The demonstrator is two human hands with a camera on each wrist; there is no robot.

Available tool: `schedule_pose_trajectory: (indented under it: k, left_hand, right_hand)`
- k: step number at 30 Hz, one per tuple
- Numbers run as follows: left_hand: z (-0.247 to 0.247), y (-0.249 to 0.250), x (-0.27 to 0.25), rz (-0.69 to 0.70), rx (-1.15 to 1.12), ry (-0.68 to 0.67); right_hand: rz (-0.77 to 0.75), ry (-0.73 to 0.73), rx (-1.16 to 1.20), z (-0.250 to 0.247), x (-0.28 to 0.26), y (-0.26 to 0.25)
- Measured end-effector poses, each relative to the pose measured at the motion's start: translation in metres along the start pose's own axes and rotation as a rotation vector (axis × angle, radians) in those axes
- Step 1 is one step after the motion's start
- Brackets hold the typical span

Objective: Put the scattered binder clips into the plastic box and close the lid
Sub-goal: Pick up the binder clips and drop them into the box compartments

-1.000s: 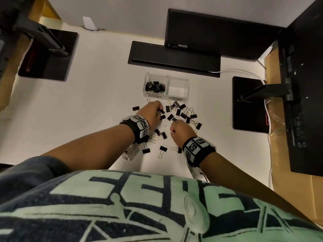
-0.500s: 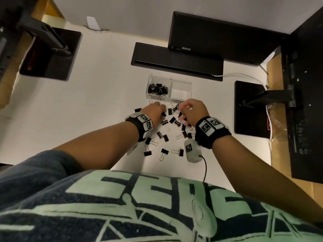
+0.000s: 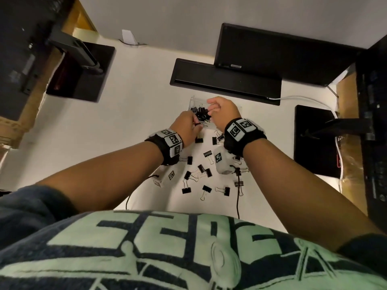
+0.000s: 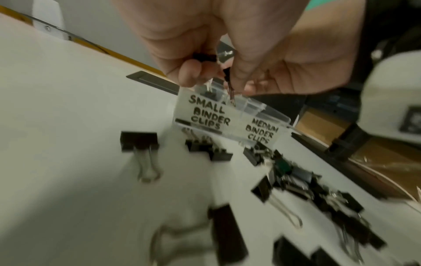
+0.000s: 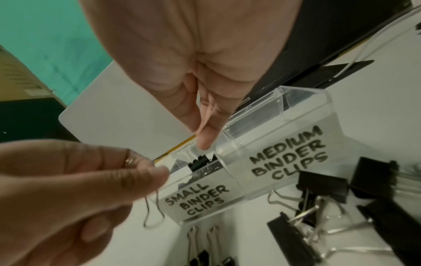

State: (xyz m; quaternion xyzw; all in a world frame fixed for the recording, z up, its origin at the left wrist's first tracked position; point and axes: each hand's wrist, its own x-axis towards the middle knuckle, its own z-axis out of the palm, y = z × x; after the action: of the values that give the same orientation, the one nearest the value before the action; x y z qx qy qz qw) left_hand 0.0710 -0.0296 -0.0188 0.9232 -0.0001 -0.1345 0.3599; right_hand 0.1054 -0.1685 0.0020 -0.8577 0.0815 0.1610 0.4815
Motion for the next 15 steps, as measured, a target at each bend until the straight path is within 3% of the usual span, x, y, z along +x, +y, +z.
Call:
schedule_pose_trajectory:
  k: [5,15]
  left_hand:
    - [-0.018,0.014,0.029,-0.002,0.003,0.056]
    - [-0.014,0.022,0.049,0.108,0.329,-0.109]
  right_hand:
    - [-0.007,0.123,-0.011,-0.019,-0.022,0.017]
    - [0.064,-0.094,-0.427,-0.017,-0.083,0.09]
